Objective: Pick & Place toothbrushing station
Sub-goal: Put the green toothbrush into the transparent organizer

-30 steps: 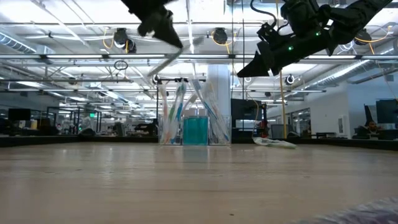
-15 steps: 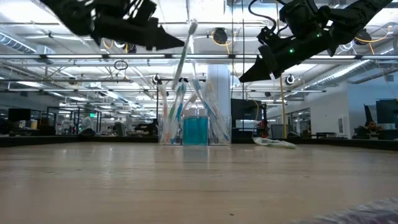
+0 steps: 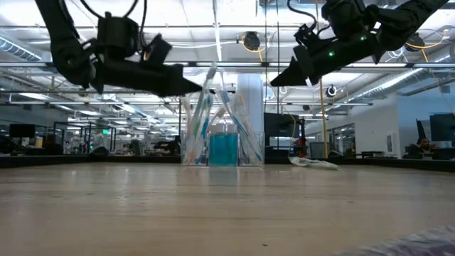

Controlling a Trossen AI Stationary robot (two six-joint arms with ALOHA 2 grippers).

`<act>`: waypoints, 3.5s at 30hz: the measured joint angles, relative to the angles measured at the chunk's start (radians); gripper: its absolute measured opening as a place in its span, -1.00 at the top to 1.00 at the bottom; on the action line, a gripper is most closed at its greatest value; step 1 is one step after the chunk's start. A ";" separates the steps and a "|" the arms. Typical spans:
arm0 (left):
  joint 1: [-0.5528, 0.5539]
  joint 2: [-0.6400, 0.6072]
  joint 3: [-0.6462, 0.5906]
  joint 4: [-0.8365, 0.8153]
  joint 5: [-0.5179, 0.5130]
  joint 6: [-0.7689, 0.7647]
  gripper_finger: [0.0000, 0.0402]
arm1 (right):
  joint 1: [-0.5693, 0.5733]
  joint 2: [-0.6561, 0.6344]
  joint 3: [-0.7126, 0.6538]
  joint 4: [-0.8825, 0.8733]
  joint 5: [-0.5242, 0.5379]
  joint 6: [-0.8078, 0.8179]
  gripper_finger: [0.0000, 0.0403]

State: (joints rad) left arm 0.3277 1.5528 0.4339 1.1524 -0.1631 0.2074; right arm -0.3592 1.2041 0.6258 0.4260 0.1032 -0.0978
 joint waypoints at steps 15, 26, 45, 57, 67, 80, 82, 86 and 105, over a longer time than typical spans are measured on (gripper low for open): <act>-0.045 0.155 0.001 0.019 -0.254 -0.111 0.96 | -0.001 0.000 0.000 0.146 0.000 -0.047 0.79; -0.097 0.154 0.001 0.016 -0.445 -0.118 0.96 | -0.001 0.000 0.000 0.112 0.000 -0.046 0.79; -0.184 0.097 0.001 -0.027 -0.553 -0.036 0.17 | 0.031 0.000 0.000 0.023 0.001 -0.031 0.54; -0.329 -0.132 0.001 -0.029 -0.644 0.045 0.07 | -0.053 0.022 0.000 -0.274 0.184 0.275 0.31; -0.350 -0.147 0.001 -0.092 -0.640 0.009 0.19 | -0.136 0.246 0.000 -0.225 0.185 0.398 0.32; -0.350 -0.147 0.001 -0.104 -0.641 -0.009 0.20 | -0.263 0.420 0.000 -0.175 0.061 0.499 0.32; -0.349 -0.147 0.001 -0.104 -0.641 -0.010 0.20 | -0.265 0.436 0.001 -0.147 0.045 0.478 0.33; -0.349 -0.147 0.001 -0.104 -0.641 -0.010 0.20 | -0.265 0.447 0.002 -0.137 0.047 0.432 0.47; -0.349 -0.147 0.001 -0.109 -0.641 -0.032 0.20 | -0.115 0.211 -0.001 0.142 0.023 0.352 0.99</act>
State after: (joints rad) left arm -0.0212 1.4055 0.4351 1.0435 -0.8036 0.1752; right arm -0.4741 1.4151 0.6253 0.5676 0.1265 0.2545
